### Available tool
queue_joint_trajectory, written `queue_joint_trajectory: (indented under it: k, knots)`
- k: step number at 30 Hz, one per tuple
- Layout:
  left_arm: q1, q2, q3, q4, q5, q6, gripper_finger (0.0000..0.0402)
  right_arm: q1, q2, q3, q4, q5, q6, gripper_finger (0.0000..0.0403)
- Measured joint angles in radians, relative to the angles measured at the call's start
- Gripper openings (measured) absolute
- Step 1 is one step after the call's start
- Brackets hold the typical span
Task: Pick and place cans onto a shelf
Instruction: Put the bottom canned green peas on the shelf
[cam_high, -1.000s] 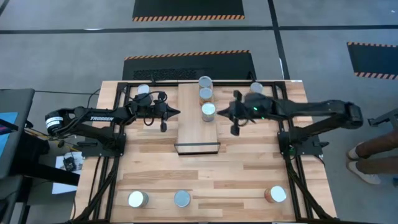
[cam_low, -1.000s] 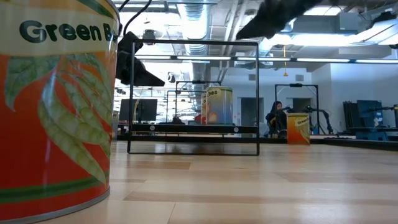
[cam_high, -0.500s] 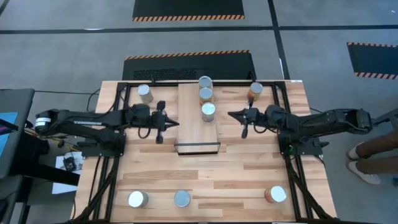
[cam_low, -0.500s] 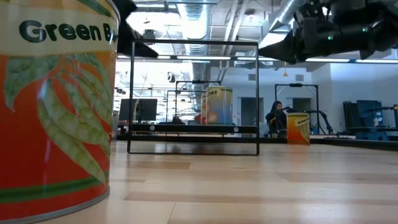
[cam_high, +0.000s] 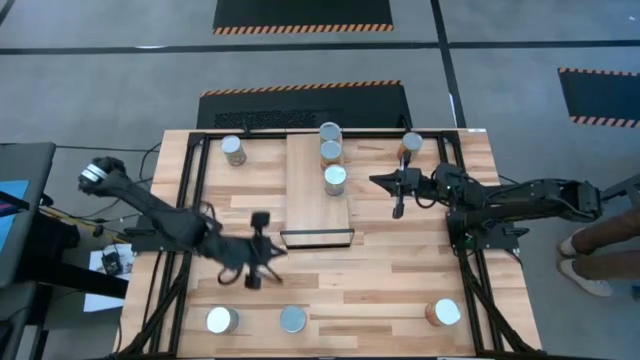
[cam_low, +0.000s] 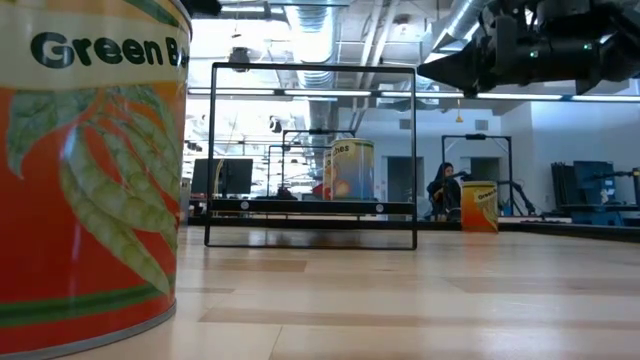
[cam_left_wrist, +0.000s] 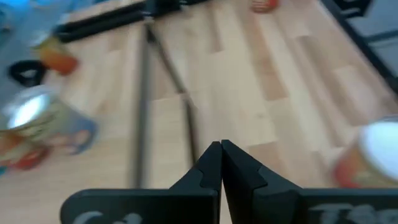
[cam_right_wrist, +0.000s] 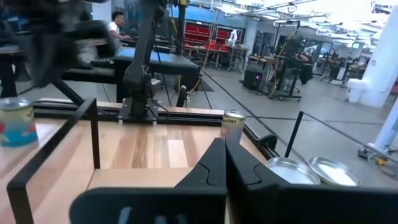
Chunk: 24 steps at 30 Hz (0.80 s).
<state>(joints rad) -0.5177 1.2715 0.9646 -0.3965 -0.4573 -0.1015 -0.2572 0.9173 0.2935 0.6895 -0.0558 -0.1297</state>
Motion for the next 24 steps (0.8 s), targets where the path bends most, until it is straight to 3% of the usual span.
queue_joint_trajectory:
  k: [12, 19, 24]
  knots:
    - [-0.162, 0.403, 0.323, -0.186, 0.016, -0.140, 0.0075, 0.099, 0.050, 0.000, -0.009, 0.011, 0.044, 0.0010]
    - [-0.222, 0.537, 0.511, -0.266, 0.136, -0.287, 0.0109, 0.168, 0.053, 0.000, -0.016, 0.037, 0.051, 0.0005]
    - [-0.283, 0.620, 0.631, -0.315, 0.134, -0.341, 0.0114, 0.221, 0.053, 0.000, -0.022, 0.052, 0.059, 0.0010]
